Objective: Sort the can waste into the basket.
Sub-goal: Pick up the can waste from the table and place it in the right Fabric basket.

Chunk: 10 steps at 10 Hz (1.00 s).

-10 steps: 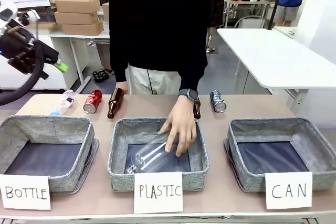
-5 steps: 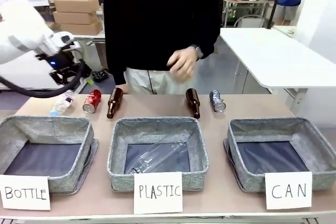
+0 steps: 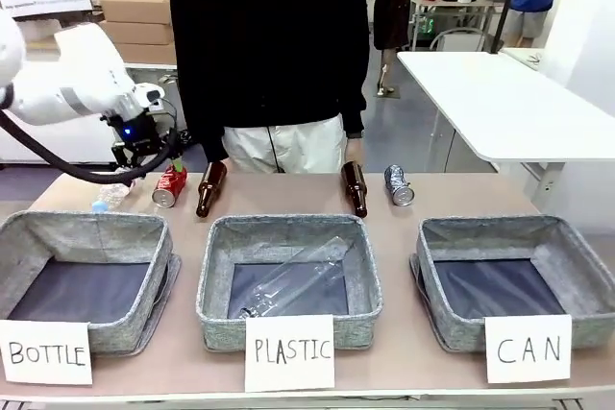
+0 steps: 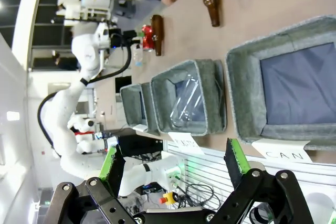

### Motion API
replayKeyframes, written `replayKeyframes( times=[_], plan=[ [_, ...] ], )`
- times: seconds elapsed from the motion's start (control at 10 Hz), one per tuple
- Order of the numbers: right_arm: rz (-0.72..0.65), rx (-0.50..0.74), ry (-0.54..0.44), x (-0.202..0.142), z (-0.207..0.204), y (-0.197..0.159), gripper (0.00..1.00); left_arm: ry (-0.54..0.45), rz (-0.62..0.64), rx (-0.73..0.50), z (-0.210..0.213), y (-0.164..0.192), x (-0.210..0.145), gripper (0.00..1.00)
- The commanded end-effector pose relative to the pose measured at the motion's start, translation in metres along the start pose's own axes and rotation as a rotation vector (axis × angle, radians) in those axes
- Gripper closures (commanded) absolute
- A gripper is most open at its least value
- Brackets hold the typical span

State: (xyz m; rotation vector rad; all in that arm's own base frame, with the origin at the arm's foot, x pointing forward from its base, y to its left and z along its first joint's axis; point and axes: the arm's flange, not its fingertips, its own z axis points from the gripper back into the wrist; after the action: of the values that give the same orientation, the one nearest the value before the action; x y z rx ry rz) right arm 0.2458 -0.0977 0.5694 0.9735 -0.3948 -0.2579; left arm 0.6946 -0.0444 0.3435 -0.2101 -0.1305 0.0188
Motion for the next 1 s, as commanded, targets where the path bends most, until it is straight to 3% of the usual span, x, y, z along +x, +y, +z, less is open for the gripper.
replayKeyframes(
  times=[0.0,0.5,0.6,0.7,0.8,0.9],
  plan=[
    [0.020,0.027,-0.002,0.001,0.000,0.001,0.00,0.019,0.010,0.048,-0.013,-0.007,0.006,0.00],
    [0.020,0.027,-0.002,0.001,0.000,0.001,0.00,0.054,-0.005,0.046,-0.036,-0.017,0.001,0.00],
    [0.020,0.027,-0.002,0.001,0.000,0.001,0.00,0.055,-0.013,0.047,-0.036,-0.018,-0.001,0.58],
    [0.020,0.027,-0.002,0.001,0.000,0.001,0.00,0.056,-0.016,0.053,-0.037,-0.018,-0.002,0.59],
    [0.020,0.027,-0.002,0.001,0.000,0.001,0.00,0.060,-0.016,0.059,-0.037,-0.018,-0.002,1.00],
    [0.020,0.027,-0.002,0.001,0.000,0.001,0.00,0.058,-0.016,0.063,-0.036,-0.018,-0.002,1.00]
  ],
)
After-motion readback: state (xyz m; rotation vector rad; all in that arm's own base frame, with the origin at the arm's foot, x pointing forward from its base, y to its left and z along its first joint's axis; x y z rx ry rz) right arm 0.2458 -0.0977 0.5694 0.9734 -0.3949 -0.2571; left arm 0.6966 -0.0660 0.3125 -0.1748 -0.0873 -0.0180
